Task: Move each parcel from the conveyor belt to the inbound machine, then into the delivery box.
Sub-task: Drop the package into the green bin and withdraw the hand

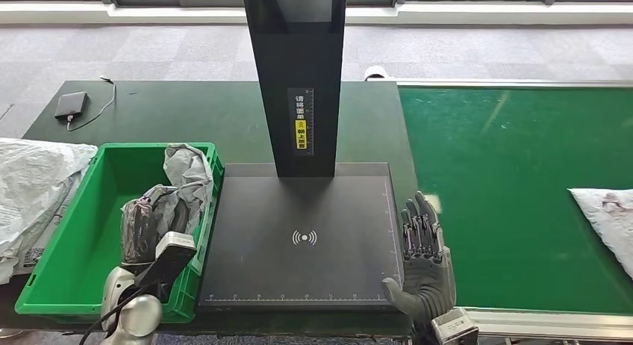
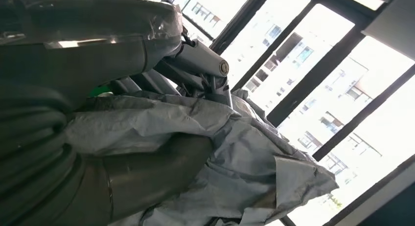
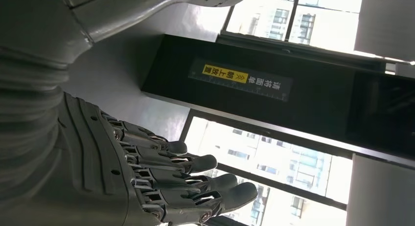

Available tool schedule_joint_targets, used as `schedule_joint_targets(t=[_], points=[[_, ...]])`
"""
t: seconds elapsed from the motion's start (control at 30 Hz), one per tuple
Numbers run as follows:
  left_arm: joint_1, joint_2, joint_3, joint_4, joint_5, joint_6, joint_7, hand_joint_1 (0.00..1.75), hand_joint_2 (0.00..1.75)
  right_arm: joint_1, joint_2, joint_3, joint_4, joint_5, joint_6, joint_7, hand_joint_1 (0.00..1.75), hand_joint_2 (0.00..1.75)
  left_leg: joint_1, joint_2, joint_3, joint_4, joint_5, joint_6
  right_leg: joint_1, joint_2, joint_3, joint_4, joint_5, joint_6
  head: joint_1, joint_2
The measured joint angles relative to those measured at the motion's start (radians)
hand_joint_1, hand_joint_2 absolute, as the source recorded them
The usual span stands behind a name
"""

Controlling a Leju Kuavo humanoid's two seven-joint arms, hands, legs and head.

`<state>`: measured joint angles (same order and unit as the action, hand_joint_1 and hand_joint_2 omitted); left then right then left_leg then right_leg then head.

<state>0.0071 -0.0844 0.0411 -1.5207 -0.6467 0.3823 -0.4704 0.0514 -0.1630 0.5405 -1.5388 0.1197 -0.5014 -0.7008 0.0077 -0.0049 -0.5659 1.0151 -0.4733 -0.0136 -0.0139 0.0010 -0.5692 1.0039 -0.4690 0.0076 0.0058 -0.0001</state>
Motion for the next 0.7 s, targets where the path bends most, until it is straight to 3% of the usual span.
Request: schedule_joint_targets(t=[0.3, 0.33, 0.43, 0.47, 0.6, 0.7], points=[[-0.077, 0.009, 0.009, 0.112, -0.009, -0.024, -0.016, 1.75, 1.75, 0.000, 0.018, -0.005, 0.009, 0.012, 0.001, 0.000, 0.00, 1.75, -0.003, -0.012, -0.002, -0.005, -0.002, 0.001, -0.001, -0.014, 0.008, 0.000, -0.007, 0.000, 0.000, 0.000], [-0.082, 0.010, 0.009, 0.118, -0.009, -0.021, -0.021, 1.31, 1.75, 0.000, 0.019, -0.006, 0.010, 0.012, 0.000, 0.000, 0.00, 1.75, -0.003, -0.012, -0.001, -0.005, -0.003, 0.001, -0.001, -0.014, 0.009, 0.000, -0.007, -0.001, 0.000, 0.000], [-0.087, 0.011, 0.012, 0.125, -0.024, 0.022, -0.037, 0.00, 0.44, 0.000, 0.024, -0.007, 0.014, 0.014, -0.003, 0.000, 0.00, 1.75, -0.004, -0.012, 0.000, -0.006, 0.002, -0.001, -0.001, -0.014, 0.008, 0.000, -0.002, -0.003, 0.000, 0.000], [-0.086, 0.011, 0.012, 0.124, -0.036, 0.049, -0.041, 0.00, 0.00, 0.000, 0.026, -0.008, 0.015, 0.015, -0.004, 0.000, 0.00, 1.75, -0.004, -0.012, 0.000, -0.006, 0.005, -0.002, -0.001, -0.014, 0.008, 0.001, 0.000, -0.003, 0.000, 0.000], [-0.053, -0.002, 0.013, 0.079, -0.057, 0.143, -0.039, 0.00, 0.00, 0.000, 0.036, -0.014, 0.020, 0.024, -0.010, 0.000, 0.00, 1.75, -0.002, -0.009, 0.001, -0.006, 0.012, -0.006, 0.001, -0.011, 0.003, 0.001, 0.005, -0.007, 0.000, 0.000], [-0.006, -0.015, 0.013, 0.016, 0.013, 0.163, -0.039, 0.00, 0.00, 0.000, 0.043, -0.019, 0.024, 0.032, -0.016, 0.000, 0.00, 1.75, -0.002, -0.007, -0.001, -0.006, 0.014, -0.007, 0.001, -0.008, -0.003, 0.002, 0.008, -0.007, 0.000, 0.000]])
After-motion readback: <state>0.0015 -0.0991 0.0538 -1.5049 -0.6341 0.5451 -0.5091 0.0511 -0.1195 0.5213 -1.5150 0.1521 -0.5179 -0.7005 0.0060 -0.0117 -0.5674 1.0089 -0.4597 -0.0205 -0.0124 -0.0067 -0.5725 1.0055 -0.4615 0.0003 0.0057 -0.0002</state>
